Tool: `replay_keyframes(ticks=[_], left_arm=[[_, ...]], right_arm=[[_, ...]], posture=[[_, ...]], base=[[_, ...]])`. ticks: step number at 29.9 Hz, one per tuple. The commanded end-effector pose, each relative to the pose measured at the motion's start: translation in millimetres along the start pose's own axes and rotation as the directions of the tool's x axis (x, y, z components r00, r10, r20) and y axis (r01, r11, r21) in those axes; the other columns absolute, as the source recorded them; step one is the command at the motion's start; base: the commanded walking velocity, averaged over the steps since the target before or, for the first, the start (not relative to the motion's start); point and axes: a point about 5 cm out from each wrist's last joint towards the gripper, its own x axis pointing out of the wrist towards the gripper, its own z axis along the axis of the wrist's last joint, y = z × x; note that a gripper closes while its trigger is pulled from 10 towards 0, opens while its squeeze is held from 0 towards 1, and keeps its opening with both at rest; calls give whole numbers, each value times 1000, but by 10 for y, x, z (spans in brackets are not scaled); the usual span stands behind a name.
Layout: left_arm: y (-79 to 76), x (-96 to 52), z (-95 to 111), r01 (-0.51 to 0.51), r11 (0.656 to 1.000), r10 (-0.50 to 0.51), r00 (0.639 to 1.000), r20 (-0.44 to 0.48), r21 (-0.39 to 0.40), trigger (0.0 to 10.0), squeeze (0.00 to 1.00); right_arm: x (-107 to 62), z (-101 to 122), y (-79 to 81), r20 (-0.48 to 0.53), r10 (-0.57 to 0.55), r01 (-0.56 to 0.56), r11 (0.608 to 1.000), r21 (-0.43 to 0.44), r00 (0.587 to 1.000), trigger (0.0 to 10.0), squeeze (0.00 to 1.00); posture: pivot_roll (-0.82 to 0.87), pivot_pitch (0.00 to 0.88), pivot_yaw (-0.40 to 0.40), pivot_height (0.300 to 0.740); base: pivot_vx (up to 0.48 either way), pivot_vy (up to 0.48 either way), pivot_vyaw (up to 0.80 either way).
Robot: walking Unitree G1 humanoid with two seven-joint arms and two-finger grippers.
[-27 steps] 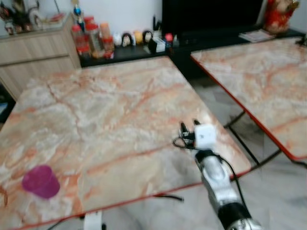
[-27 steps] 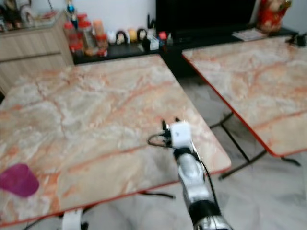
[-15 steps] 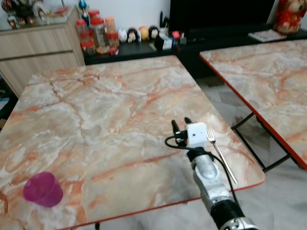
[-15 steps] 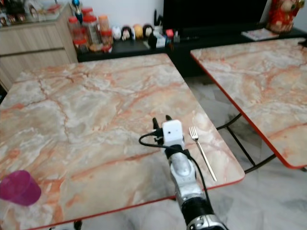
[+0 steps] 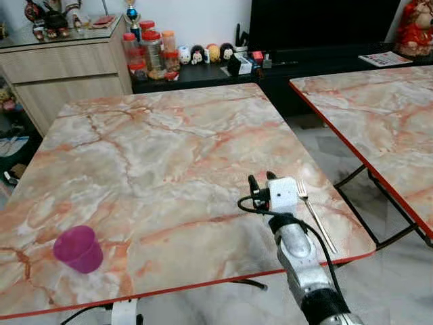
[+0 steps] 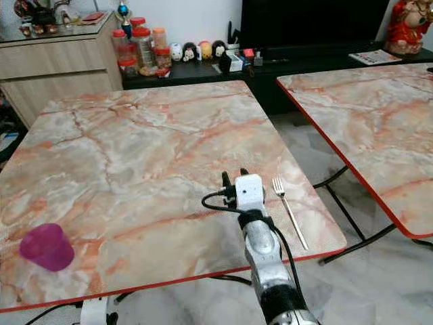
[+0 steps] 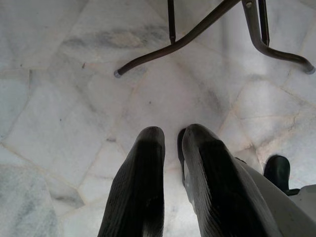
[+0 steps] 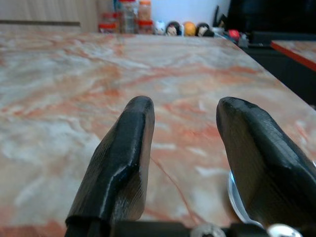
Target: Setting the table
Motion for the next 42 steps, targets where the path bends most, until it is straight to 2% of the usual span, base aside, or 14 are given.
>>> replay_keyframes(ticks=[1, 8, 19, 32, 40, 41, 42], left_arm=[[31, -5, -9, -16, 1000, 16, 1000, 1, -1, 10000, 0], [14, -12, -33, -8, 1000, 9, 1000, -3, 13, 10000, 0], [2, -12, -34, -13, 1000, 13, 1000, -2, 5, 10000, 0], [5, -8, -25, -20, 1000, 20, 1000, -3, -5, 10000, 0], [5, -6, -20, -20, 1000, 20, 1000, -3, -7, 10000, 0], [3, -4, -14, -20, 1000, 20, 1000, -3, -7, 10000, 0], [3, -4, -14, -20, 1000, 20, 1000, -3, -7, 10000, 0]], right_arm=[[-20, 5, -88, -7, -38, 38, 999, 3, 999, 10000, 0], [-67, 1, -120, -13, -22, 22, 1000, -8, 1000, 10000, 0], [-77, 33, 35, -18, 53, -53, 999, 1, 998, 10000, 0], [-89, 35, 167, -41, 151, -151, 988, 13, 988, 10000, 0], [-87, 29, 178, -52, 157, -156, 988, 17, 986, 10000, 0], [-71, 24, 196, -59, 170, -169, 985, 22, 984, 10000, 624], [-71, 24, 196, -59, 170, -169, 985, 22, 984, 10000, 624]], posture=[[-24, 0, 16, 740], [-35, 0, 16, 740], [-30, 0, 6, 740], [-31, 0, 2, 740], [-31, 0, 2, 740], [-31, 0, 5, 740], [-31, 0, 5, 740]], base=[[0, 0, 0], [0, -272, 0], [0, -454, 0], [0, 0, 0], [0, 0, 0], [0, 0, 0], [0, 0, 0]])
